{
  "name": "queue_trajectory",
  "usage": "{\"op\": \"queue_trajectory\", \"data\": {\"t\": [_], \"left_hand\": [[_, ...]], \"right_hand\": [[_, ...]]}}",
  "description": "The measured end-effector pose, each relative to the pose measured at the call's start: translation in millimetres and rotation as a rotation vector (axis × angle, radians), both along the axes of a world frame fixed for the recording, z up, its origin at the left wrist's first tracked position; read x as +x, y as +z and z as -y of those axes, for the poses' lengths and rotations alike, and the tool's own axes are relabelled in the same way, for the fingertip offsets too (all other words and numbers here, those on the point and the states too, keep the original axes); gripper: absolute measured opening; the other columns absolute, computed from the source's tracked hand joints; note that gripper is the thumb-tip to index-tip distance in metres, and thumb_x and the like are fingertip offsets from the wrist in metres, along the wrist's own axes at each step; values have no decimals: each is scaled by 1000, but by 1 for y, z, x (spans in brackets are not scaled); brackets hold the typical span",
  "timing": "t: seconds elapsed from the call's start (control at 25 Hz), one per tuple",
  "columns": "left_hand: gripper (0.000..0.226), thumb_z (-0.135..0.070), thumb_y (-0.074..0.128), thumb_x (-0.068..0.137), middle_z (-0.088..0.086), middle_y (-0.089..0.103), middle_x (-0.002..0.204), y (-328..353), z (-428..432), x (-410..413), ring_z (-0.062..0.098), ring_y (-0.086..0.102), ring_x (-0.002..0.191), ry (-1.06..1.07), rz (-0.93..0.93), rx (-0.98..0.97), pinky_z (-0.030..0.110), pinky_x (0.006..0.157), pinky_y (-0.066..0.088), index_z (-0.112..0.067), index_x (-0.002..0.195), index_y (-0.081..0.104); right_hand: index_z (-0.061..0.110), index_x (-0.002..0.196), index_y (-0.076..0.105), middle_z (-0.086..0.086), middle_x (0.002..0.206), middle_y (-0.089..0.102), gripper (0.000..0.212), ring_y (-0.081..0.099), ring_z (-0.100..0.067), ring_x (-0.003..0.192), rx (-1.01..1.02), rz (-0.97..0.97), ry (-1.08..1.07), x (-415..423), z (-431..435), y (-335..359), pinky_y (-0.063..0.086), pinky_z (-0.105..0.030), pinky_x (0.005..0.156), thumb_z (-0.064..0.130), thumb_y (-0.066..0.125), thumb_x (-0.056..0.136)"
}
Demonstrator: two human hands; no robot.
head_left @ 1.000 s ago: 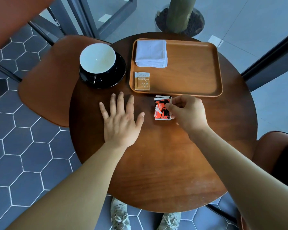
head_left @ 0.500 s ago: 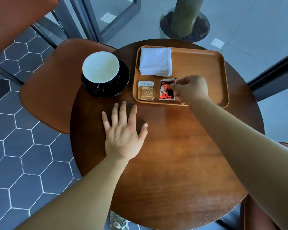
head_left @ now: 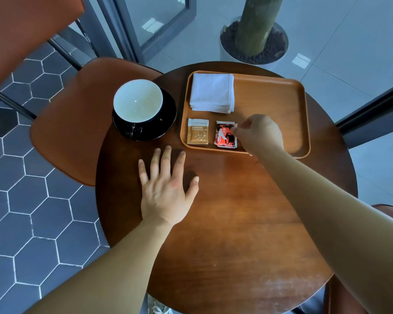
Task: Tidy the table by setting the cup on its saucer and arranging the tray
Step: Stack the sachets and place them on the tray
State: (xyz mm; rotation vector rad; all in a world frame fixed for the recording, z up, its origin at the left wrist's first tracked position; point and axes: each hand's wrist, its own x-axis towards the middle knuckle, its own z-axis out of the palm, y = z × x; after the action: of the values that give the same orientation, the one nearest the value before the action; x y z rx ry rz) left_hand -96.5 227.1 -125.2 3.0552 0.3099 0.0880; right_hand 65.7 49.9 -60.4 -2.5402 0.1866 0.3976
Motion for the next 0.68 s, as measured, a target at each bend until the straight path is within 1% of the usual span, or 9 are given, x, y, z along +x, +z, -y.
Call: {"op": "queue_trajectory", "data": {"t": [0.12,0.24,0.36,0.44,0.48,0.56,0.64,0.68], "left_hand": [[68,-64,28,95,11,35,158,4,1,0,32,24,150,8,-33,2,62,120,16,-24,148,41],[70,-64,27,94,12,35,159,8,1,0,32,24,150,7,-54,-6,62,119,16,-23,148,42],[65,-60,38,93,13,40,156,10,-1,-1,32,28,149,-4,-19,-75,63,119,17,-20,144,50],[57,-51,48,91,14,45,151,11,-6,1,33,33,146,-29,44,-138,65,117,21,-18,137,56],[52,-45,50,92,15,47,149,12,-7,1,33,36,145,-70,86,-167,65,116,25,-16,134,57],[46,-36,52,94,16,47,147,18,-7,8,32,37,144,-209,164,-220,60,115,32,-11,133,58],[45,-31,53,95,18,47,147,22,-7,26,32,37,144,-318,211,-240,54,116,34,-8,134,57],[46,-30,53,96,19,47,148,23,-6,35,33,37,144,-338,215,-244,53,116,35,-7,135,56]], "right_hand": [[24,101,66,3,86,68,24,66,-23,79,1,1,47,-4,9,2,61,-42,69,40,69,83],[24,102,64,2,91,70,26,66,-22,82,-3,14,123,-4,10,4,60,-42,71,42,70,84],[24,111,62,1,95,70,33,66,-24,87,-32,3,170,-1,6,4,59,-43,74,41,70,85],[26,118,61,2,98,72,36,67,-24,90,-23,-2,179,1,3,3,59,-43,76,39,70,85],[27,121,61,2,99,73,39,67,-25,92,-14,-4,180,1,3,3,58,-43,78,39,71,85],[31,126,61,3,98,74,42,67,-25,95,-4,-8,189,0,4,5,57,-41,80,39,70,86],[34,126,60,6,93,74,41,68,-24,93,8,-1,191,2,3,4,57,-40,79,41,69,87],[34,126,59,6,91,74,40,68,-24,92,12,2,189,1,3,3,57,-40,79,42,68,87]]}}
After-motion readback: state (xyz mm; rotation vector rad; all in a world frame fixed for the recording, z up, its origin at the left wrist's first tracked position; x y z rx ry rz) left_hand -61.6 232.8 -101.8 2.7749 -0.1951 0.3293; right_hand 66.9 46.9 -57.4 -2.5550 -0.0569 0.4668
